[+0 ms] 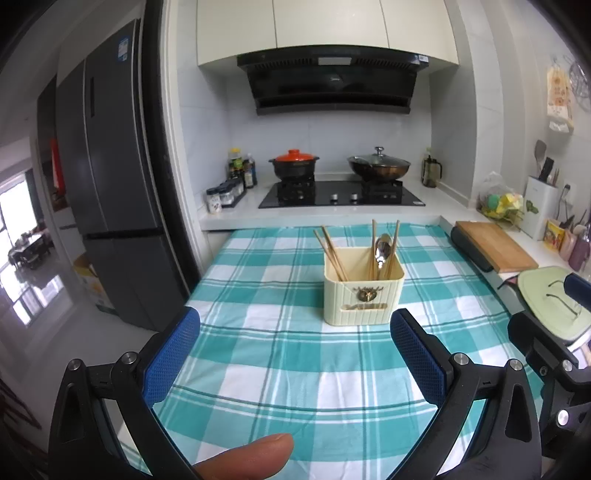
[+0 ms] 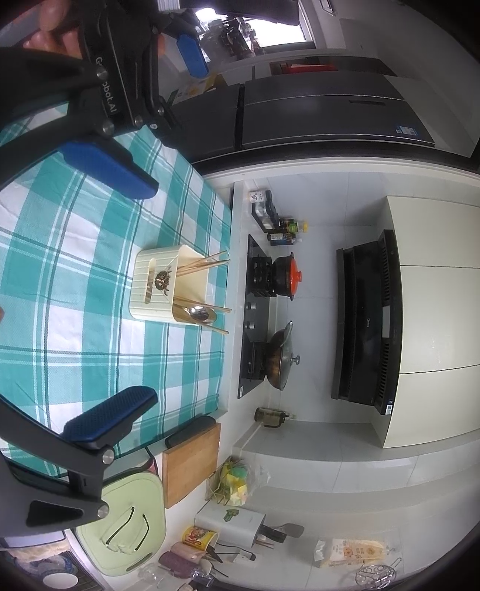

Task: Organize utensils

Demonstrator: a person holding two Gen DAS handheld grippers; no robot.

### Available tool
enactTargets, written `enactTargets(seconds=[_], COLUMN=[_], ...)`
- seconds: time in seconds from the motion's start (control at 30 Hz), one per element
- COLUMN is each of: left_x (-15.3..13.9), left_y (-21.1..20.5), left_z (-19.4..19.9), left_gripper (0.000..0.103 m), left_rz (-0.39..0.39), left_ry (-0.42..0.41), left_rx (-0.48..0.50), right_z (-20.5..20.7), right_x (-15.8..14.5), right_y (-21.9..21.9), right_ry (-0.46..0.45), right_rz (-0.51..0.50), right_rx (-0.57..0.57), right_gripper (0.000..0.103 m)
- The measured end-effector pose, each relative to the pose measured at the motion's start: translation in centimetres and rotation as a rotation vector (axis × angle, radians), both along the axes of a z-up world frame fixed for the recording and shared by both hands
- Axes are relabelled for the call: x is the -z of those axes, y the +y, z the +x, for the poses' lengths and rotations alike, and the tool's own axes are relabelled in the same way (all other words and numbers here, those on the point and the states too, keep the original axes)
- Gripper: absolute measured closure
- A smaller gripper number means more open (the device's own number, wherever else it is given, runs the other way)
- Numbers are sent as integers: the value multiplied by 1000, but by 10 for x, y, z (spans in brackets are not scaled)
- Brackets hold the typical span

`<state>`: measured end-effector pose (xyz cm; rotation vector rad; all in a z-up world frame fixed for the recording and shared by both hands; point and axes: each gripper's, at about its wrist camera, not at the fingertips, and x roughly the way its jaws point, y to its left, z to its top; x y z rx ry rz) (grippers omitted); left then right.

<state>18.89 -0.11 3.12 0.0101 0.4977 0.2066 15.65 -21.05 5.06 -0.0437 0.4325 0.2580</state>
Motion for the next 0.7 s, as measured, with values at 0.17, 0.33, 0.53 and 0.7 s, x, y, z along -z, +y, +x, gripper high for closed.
enactTargets(seconds=[0.17,0.33,0.53,0.7], left_x=[1,5,6,7], left_y=[0,0,-1,-1], left_z=[0,1,1,-2], left_gripper=[0,0,0,0], left_rz=[6,13,11,-13], left_ry=[0,3,11,-11], left_rx=[1,3,10,26], right_z=[0,-1,0,0], right_x=[0,0,0,2], right_y=[0,2,1,-1], right_ry=[2,4,4,9], right_rz=[1,0,0,0], right_rx=[-1,-3,-2,-3], right_gripper=[0,0,0,0])
